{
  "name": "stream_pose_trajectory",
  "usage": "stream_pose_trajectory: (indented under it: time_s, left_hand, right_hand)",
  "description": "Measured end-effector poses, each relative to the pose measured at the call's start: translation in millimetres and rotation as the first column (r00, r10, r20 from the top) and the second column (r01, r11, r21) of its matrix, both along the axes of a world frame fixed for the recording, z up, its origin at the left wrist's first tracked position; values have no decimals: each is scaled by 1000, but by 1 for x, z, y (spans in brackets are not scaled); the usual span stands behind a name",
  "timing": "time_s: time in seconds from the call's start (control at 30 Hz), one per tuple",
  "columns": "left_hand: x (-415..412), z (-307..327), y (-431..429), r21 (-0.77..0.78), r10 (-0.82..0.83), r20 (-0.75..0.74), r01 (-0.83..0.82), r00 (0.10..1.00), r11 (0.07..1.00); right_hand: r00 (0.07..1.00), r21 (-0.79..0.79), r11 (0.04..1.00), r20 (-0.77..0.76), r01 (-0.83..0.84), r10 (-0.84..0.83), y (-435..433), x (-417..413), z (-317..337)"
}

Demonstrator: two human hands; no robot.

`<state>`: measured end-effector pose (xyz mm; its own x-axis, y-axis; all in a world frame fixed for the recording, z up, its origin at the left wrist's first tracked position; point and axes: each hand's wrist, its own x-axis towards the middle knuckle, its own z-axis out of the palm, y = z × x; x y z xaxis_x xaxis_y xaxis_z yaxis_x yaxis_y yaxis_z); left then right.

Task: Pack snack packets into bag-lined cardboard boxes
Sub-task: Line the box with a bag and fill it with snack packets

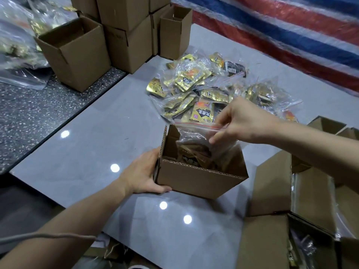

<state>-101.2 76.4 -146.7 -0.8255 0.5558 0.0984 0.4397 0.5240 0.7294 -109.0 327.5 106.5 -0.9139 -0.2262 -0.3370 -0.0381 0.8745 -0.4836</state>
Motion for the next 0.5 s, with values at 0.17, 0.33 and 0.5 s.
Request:
stream_pose_trajectory:
  time_s: [0.17, 0.33, 0.5]
  left_hand:
    - [0, 2, 3, 17, 0, 1, 0, 1000, 1000]
    - [0, 5, 3, 19, -18, -20, 19, 1000, 1000]
    - [-2, 1, 2, -3, -25, -28, 25, 999, 1000]
  right_hand:
    - [965, -90, 990, 231, -105, 123, -4, 10, -11]
    - [933, -55, 998, 359, -8, 27, -8, 22, -44]
    - [989, 200, 980, 148, -15, -15, -4, 13, -55]
